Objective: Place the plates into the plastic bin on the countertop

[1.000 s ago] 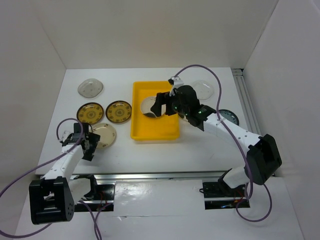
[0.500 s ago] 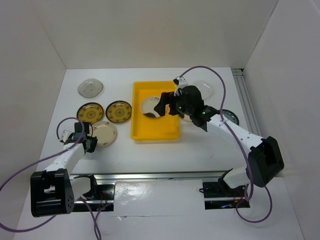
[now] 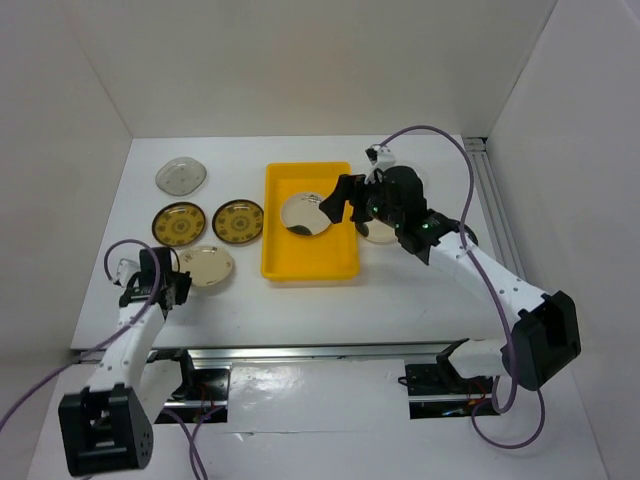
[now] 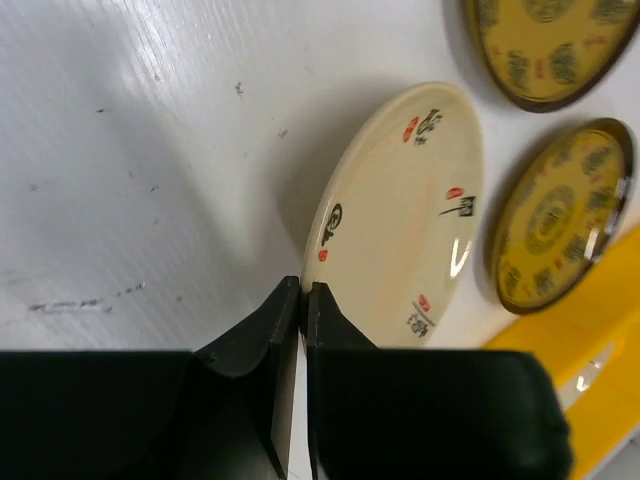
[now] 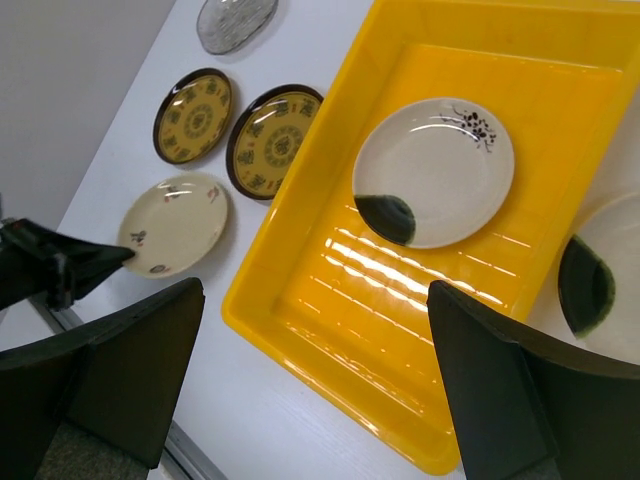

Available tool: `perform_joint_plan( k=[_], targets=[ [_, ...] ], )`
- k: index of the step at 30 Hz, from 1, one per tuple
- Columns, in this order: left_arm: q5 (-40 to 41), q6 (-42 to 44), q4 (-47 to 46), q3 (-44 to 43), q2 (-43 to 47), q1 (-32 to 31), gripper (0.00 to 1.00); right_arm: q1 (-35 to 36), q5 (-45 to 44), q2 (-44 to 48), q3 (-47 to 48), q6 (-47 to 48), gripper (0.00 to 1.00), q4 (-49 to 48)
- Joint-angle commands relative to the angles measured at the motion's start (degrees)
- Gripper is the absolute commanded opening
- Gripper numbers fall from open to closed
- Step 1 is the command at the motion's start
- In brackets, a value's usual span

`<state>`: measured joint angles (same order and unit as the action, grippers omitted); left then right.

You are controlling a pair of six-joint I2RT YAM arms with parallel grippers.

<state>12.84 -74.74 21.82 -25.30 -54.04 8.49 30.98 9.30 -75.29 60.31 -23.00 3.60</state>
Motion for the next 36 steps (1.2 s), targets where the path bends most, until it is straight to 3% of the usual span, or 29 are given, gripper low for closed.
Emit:
perform_joint_plan(
  k=[1, 4, 7, 9, 10, 13, 17, 18, 27, 36],
  targets=[
    [-1.23, 4.59, 9.89, -4.04, 9.54, 0.30, 0.00, -1.80, -0.16, 3.39, 0.33, 0.50, 1.00, 1.67],
    [-2.73, 7.06, 10.52, -10.28, 16.40, 0.30, 0.00, -2.59, -1.48, 4.70, 0.33, 0.50, 1.00, 3.17],
    [-7.53, 11.09, 8.00, -16.17, 17.13, 0.30, 0.00, -3.73, -2.00, 6.11, 0.33, 0.50, 1.00, 4.22],
    [-12.46, 15.23, -1.11, -17.67, 14.59, 0.30, 0.00, -4.26, -2.01, 6.90, -0.19, 0.50, 1.00, 4.23],
    [-20.58, 16.89, -6.13, -17.68, 12.66, 0.30, 0.00, -4.26, -2.53, 7.60, -0.20, -0.02, 1.00, 4.75],
    [-31.43, 19.80, -16.87, -22.15, -1.12, -2.15, 0.00, -4.88, -3.93, 9.71, -0.72, -0.55, 1.00, 5.80],
    [-32.71, 23.74, -26.21, -27.33, -17.54, -11.80, 0.00, -6.02, -6.39, 13.14, -0.72, -0.55, 1.00, 8.35],
    [-31.92, 26.03, -25.44, -33.18, -23.24, -14.53, 0.00, -6.54, -6.92, 14.28, -0.20, -0.55, 1.00, 10.27],
    [-30.60, 30.27, -24.56, -43.68, -42.62, -22.01, 0.00, -7.78, -8.77, 20.88, -0.20, -0.02, 1.00, 13.45],
    [-24.98, 30.79, -19.89, -52.83, -55.37, -22.73, 0.00, -8.31, -8.78, 22.46, -0.72, -0.02, 1.00, 15.48]
  ],
)
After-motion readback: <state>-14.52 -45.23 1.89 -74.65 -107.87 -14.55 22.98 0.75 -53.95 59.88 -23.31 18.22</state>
